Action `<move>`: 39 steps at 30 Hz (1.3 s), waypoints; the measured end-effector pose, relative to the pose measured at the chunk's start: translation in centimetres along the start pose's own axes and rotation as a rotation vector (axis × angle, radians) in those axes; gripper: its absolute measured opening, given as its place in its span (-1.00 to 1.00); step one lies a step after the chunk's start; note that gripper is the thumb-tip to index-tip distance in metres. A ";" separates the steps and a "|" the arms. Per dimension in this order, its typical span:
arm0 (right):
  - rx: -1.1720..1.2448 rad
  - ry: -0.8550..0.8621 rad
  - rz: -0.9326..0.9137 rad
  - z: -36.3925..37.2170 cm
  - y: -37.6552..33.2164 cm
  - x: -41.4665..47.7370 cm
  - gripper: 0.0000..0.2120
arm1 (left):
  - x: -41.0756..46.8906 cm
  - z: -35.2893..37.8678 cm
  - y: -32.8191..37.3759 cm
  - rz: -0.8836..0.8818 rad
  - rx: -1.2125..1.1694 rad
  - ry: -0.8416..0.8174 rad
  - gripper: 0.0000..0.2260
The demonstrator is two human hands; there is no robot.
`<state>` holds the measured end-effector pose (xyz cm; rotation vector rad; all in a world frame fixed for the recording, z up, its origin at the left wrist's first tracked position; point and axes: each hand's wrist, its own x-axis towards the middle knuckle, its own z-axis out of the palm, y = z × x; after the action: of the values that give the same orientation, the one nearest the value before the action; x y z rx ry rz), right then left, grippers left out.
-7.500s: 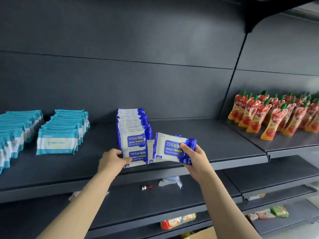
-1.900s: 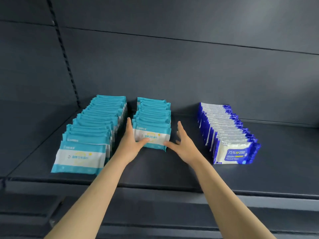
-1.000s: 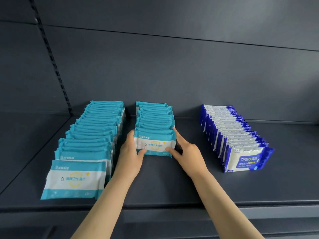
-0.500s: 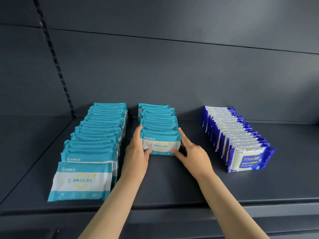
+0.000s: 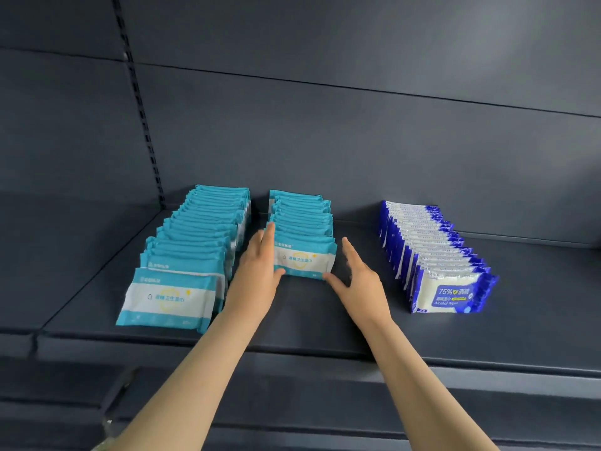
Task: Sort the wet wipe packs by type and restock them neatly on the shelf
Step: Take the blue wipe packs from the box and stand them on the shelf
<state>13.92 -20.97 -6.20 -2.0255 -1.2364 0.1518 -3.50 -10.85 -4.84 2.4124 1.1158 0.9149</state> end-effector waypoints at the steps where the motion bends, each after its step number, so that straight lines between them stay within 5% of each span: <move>1: 0.020 0.024 -0.013 -0.3 -0.3 -0.5 -0.24 | -0.6 -0.6 0.3 0.040 0.044 -0.008 -0.26; 6: 0.061 0.026 -0.128 -0.2 -2.3 -2.8 -0.32 | -3.7 -5.7 -0.9 0.156 0.152 0.099 -0.40; 10: -0.019 0.048 -0.200 1.4 -4.7 -4.6 -0.36 | -6.3 -10.1 -5.0 0.086 0.252 0.124 -0.45; 18: 0.000 -0.129 -0.104 5.0 -8.2 -6.1 -0.36 | -6.9 -13.3 -10.2 0.109 0.387 -0.235 -0.41; 29: -0.130 -0.077 0.013 6.3 -8.8 -5.3 -0.38 | -6.0 -10.9 -12.6 0.419 0.539 0.231 -0.44; 39: -0.238 0.011 0.028 5.5 -8.7 -3.2 -0.47 | -5.7 -9.9 -12.3 0.548 0.576 0.178 -0.51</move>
<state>3.46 -18.39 -5.34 -2.2435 -1.2698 0.0065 -19.79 -7.10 -6.45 3.2690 0.8651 1.0978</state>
